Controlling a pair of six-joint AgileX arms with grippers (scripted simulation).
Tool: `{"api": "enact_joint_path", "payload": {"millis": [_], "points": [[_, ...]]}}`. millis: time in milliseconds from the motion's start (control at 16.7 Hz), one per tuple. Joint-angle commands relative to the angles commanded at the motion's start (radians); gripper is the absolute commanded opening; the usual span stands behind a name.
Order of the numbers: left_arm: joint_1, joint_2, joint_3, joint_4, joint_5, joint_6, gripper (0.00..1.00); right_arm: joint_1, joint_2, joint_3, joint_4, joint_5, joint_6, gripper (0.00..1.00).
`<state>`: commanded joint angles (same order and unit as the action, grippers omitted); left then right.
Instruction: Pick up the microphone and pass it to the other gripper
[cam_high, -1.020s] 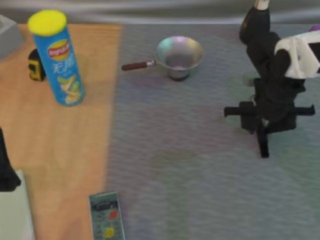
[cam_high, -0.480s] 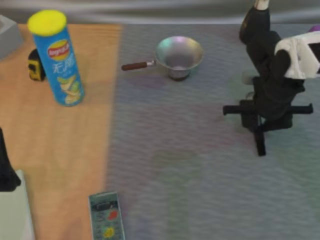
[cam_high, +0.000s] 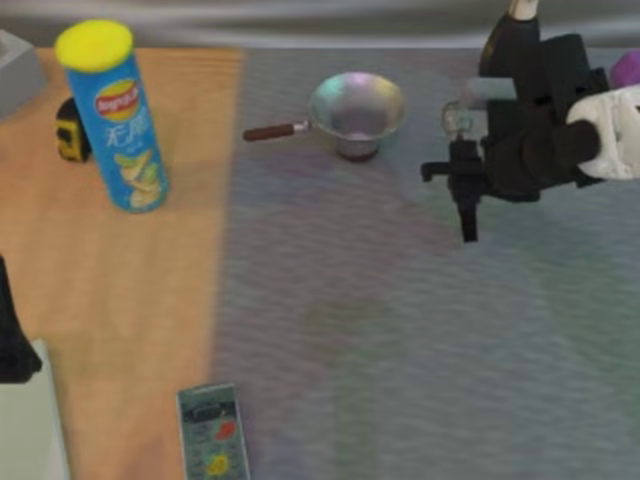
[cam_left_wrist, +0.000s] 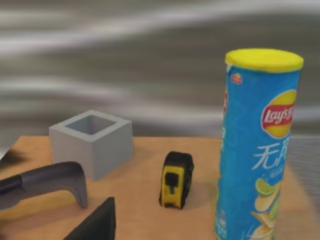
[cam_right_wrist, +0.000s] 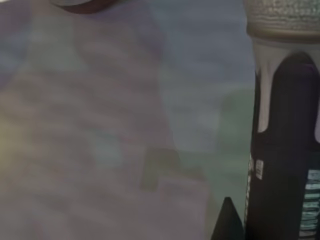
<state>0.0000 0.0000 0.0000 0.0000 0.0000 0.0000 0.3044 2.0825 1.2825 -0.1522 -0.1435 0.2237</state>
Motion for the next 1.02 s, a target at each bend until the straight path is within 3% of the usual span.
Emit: {"api": "enact_joint_path", "payload": {"millis": [360,600,780,1020], "points": [[0.0,0.0,0.0,0.0,0.0,0.0,1.0,-0.007,-0.125,-0.177,0.61,-0.188,-0.11,0.0],[0.0,0.0,0.0,0.0,0.0,0.0,1.0,-0.011,-0.215,-0.268,0.886,-0.287,-0.174,0.0],[0.0,0.0,0.0,0.0,0.0,0.0,1.0,-0.014,-0.265,-0.304,0.984,-0.327,-0.202,0.0],[0.0,0.0,0.0,0.0,0.0,0.0,1.0,-0.015,-0.273,-0.31,0.997,-0.332,-0.206,0.0]]}}
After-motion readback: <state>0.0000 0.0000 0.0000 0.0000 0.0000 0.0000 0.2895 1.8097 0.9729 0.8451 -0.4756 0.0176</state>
